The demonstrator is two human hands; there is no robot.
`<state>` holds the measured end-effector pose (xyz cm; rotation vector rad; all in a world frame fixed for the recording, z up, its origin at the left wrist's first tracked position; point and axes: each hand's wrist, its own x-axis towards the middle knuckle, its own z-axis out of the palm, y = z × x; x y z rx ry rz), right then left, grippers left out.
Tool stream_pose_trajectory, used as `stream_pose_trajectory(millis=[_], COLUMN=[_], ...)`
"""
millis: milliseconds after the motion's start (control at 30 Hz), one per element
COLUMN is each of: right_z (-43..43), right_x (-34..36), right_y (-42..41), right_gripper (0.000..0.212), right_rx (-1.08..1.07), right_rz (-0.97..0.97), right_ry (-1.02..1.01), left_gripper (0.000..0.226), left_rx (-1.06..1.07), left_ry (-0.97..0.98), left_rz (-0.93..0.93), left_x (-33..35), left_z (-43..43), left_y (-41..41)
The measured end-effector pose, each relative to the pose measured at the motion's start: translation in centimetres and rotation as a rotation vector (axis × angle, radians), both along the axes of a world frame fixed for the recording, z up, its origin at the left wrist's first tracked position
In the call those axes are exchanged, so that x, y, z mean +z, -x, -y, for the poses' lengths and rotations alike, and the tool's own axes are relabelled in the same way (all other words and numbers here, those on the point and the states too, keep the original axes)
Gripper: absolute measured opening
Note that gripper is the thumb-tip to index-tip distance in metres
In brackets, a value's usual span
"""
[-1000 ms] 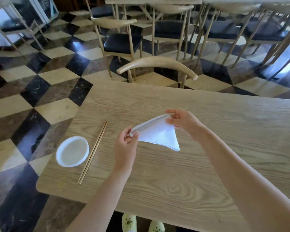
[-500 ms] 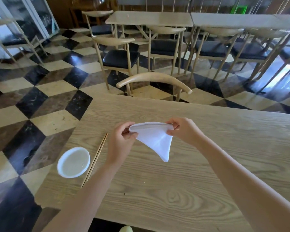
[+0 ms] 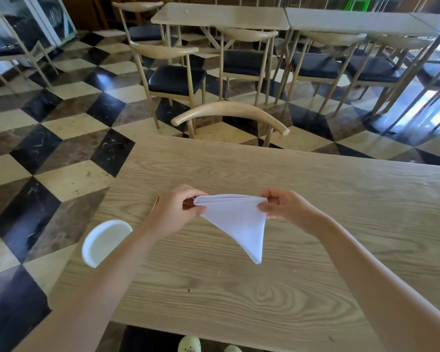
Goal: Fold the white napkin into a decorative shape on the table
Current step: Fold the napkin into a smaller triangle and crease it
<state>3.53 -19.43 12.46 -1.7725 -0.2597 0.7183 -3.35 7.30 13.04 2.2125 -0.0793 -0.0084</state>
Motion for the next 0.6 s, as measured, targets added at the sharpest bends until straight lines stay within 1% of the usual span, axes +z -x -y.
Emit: stream_pose_trajectory(millis=[67,133,233,267,333,400,433,533,600], right_z=[-0.2,-0.5,-1.0,-1.3,-1.9,-2.6,-2.9,-3.8,-4.1], right_x=[-1.3,-3.0,-6.2,-7.4,-9.6,-11.3,-12.0,-13.3,-13.6], right_y=[0.4,0.8,0.9,0.9,0.8,0.7,0.7,1.0,1.6], right_gripper=[0.016,0.018,0.019,0.019,0.014,0.008,0.004,0.013,0.017], right_rx=[-0.026,-0.039,-0.032,-0.035,-0.047,-0.062,-0.067,-0.097,-0.145], right_rz=[-0.059,-0.101,-0.117,-0.113,-0.108,-0.054,-0.008,0.129,0.116], right_ry=[-0.017,0.010,0.163,0.238,0.367,0.480,0.529,0.585,0.560], left_gripper=[0.023,0.022,0.034,0.039,0.049,0.055,0.054,0.041,0.037], left_rx=[-0.029,-0.036,0.026,0.035,0.012,-0.007,0.005,0.059,0.034], left_ry=[0.033,0.149,0.357,0.389,0.367,0.299,0.277,0.245,0.159], left_rz=[-0.090,-0.220,-0.385,-0.431,-0.508,-0.542,-0.541,-0.500,-0.454], left_x=[-0.9,-2.6,-6.0,-7.1,-9.2,-10.8,-11.5,-12.5,-12.9], left_z=[-0.1,-0.1,0.1,0.1,0.3,0.4,0.5,0.9,0.8], left_y=[0.2,0.5,1.3,1.6,2.1,2.4,2.4,2.1,1.8])
